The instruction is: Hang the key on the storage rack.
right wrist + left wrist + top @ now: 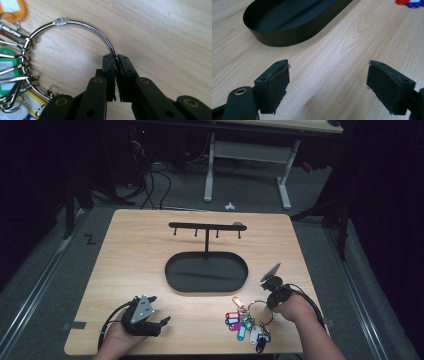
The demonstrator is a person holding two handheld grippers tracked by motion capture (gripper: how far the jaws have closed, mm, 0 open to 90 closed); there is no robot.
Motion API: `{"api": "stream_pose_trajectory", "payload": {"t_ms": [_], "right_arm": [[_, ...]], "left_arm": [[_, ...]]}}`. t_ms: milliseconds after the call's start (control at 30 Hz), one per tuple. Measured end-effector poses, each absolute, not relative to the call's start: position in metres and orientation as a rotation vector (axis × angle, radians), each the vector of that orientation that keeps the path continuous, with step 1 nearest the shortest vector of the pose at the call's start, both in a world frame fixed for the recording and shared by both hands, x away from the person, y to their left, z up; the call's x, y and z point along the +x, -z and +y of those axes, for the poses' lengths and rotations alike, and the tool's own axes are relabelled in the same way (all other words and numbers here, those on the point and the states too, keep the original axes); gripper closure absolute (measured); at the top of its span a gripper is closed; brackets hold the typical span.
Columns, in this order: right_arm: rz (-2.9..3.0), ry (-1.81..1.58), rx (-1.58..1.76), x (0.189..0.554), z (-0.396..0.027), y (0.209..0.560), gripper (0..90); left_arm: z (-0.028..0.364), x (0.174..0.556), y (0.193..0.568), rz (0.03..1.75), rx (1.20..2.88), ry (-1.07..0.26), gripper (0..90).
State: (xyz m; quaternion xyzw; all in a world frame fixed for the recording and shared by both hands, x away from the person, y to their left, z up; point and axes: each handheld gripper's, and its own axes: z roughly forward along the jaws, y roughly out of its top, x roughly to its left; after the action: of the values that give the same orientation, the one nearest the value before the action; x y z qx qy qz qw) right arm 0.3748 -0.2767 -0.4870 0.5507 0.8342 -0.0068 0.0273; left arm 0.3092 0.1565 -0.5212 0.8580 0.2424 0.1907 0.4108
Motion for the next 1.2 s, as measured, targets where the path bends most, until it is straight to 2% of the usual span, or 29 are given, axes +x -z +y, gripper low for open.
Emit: {"api": "stream_pose_trajectory", "payload": {"t_ms": [100, 133, 167, 333, 433, 633, 1000, 1200], "right_arm": [[2.575, 0.059, 1.706, 0.371, -0.278, 0.487, 83.0], [2.579, 0.070, 1.692, 0.370, -0.277, 0.487, 73.7], [2.597, 0.066, 1.676, 0.372, -0.276, 0.486, 68.3], [2.666, 0.023, 1.572, 0.386, -0.264, 0.486, 62.9], [2.713, 0.002, 1.560, 0.395, -0.260, 0.488, 66.0], [2.728, 0.015, 1.581, 0.393, -0.263, 0.487, 85.8], [2.736, 0.026, 1.512, 0.387, -0.261, 0.487, 87.1], [2.739, -0.037, 1.514, 0.386, -0.260, 0.473, 87.1]], "left_arm": [[0.155, 0.310, 0.521, 0.603, 2.164, -0.480, 18.9], [0.155, 0.310, 0.522, 0.601, 2.166, -0.478, 18.9], [0.155, 0.310, 0.522, 0.601, 2.167, -0.478, 19.0], [0.155, 0.311, 0.522, 0.605, 2.170, -0.483, 18.9], [0.156, 0.311, 0.523, 0.609, 2.175, -0.485, 19.0], [0.157, 0.310, 0.522, 0.607, 2.172, -0.482, 19.1], [0.157, 0.310, 0.522, 0.608, 2.170, -0.474, 19.8], [0.156, 0.311, 0.523, 0.611, 2.175, -0.475, 19.8]]}}
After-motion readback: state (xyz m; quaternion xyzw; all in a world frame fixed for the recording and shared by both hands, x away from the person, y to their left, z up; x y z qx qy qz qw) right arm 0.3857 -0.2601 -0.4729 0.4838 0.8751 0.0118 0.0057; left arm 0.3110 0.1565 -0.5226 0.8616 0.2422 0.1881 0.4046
